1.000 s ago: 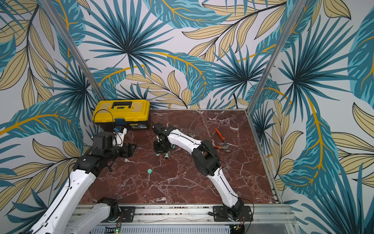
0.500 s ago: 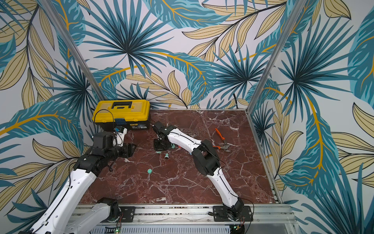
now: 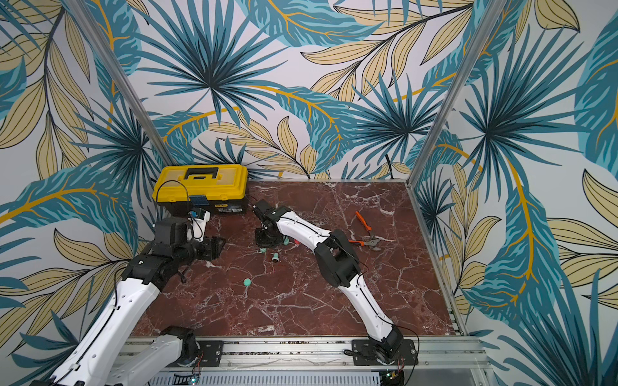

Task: Close the stamp cap
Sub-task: Close the cover of the stamp.

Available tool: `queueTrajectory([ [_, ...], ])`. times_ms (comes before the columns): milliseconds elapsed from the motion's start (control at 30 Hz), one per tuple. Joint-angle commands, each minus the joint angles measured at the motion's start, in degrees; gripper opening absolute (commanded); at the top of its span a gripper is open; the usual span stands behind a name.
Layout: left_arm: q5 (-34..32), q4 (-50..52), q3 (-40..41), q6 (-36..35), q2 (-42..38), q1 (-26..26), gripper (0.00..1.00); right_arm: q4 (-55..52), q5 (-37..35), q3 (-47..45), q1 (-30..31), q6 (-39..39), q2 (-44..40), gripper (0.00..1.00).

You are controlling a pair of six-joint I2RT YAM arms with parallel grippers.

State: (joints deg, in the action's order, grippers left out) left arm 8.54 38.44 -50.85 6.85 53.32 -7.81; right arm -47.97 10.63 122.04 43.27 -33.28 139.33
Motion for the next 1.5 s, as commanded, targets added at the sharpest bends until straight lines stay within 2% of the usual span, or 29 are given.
queueTrajectory([
  [0,-0.37,-0.1,-0.21,-0.44,0.07,0.43,0.65,-2.83,-1.57,0.66,0.02,1.01,1.83,0.0],
  [467,-0.59,-0.1,-0.28,-0.43,0.64,0.47,0.66,-14.28,1.96,0.67,2.31,4.91,2.82,0.0],
  [733,-1.36,-0.03,-0.13,-0.44,0.62,0.43,0.66,-17.82,1.82,-6.31,6.5,6.9,-1.75,0.0],
  [933,-1.75,-0.03,-0.13,-0.49,0.86,0.44,0.66,-20.59,-2.55,-13.15,8.67,7.66,-5.71,0.0],
  [1233,-2.3,-0.03,-0.13,-0.44,1.0,0.43,0.66,-21.97,-16.37,-17.29,12.23,5.49,-6.9,0.0],
  [1467,-2.56,0.06,-0.13,-0.44,1.13,0.47,0.66,-16.89,-15.3,-19.89,14.25,3.59,-6.3,0.0],
])
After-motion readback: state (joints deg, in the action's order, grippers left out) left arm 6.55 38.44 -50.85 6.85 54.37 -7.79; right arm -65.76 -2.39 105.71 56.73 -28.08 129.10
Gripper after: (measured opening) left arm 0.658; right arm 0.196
